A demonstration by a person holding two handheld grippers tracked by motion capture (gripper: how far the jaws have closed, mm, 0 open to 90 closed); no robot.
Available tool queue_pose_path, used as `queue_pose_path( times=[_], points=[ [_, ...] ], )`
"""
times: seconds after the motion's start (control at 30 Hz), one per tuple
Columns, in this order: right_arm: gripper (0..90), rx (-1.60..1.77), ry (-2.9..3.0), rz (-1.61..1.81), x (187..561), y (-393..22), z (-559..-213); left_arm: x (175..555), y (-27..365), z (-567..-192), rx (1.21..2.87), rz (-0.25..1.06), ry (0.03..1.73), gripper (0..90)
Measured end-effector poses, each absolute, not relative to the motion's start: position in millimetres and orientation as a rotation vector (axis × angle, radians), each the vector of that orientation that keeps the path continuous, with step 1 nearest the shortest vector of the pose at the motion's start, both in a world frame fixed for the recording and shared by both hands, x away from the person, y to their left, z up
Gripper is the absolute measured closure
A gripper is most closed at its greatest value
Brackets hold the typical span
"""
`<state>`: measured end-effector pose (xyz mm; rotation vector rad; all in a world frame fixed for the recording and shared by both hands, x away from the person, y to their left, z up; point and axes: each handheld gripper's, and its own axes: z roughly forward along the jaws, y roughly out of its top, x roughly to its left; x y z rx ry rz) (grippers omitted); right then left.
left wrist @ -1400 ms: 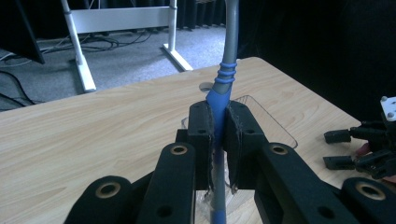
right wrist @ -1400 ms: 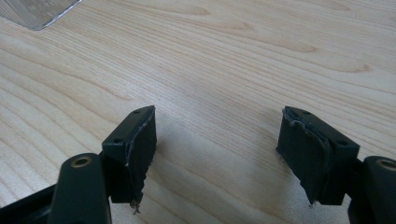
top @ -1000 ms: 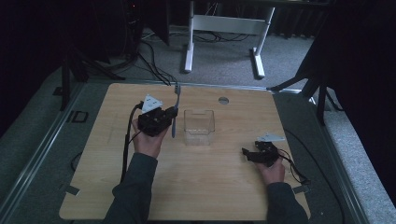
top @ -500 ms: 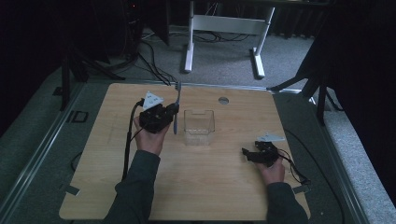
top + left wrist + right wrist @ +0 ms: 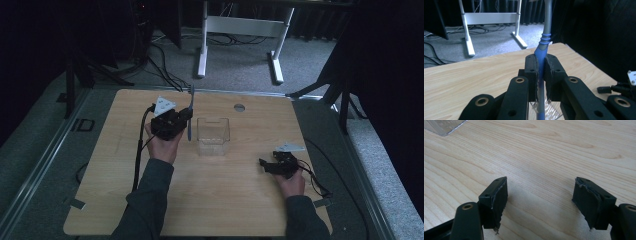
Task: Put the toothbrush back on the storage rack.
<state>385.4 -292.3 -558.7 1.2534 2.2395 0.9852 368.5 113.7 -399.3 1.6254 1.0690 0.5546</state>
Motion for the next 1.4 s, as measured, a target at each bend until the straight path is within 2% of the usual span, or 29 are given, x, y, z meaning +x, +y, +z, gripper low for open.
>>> queue_pose_path(
  times=[1.4],
  points=[
    [27.6, 1.254, 2.240, 0.988, 385, -292, -559, 383, 95, -406, 1.574, 0.549, 1.016, 81.3]
  ],
)
